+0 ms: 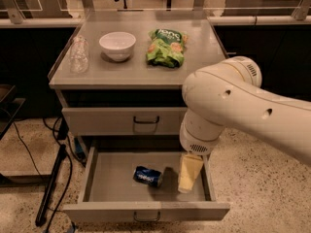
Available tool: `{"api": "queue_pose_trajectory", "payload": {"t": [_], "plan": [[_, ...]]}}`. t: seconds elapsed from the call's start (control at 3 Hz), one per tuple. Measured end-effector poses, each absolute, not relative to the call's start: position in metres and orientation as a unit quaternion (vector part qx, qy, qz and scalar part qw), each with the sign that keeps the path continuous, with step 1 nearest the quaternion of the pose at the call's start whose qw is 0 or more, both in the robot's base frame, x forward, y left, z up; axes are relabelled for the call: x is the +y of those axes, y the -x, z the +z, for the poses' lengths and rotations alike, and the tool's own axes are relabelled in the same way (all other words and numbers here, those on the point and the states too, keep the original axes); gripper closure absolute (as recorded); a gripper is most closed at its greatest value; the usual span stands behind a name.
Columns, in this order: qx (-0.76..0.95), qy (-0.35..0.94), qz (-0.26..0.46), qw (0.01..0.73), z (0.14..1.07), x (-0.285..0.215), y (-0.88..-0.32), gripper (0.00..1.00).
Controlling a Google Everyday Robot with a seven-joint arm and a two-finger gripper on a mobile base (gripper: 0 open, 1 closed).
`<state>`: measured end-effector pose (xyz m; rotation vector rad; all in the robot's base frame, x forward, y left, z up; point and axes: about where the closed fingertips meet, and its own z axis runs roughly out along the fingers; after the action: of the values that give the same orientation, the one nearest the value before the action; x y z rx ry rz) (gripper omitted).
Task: Pick pepsi can from middle drawer and place on counter
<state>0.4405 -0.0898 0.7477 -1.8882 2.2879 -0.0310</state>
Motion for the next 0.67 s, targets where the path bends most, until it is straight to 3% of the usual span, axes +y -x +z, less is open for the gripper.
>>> {"api": "queue_pose_trajectory", "payload": {"t": [0.67], "plan": [[0.781, 0.619, -0.020, 0.078, 0.729, -0.090, -0.443, 0.00]]}}
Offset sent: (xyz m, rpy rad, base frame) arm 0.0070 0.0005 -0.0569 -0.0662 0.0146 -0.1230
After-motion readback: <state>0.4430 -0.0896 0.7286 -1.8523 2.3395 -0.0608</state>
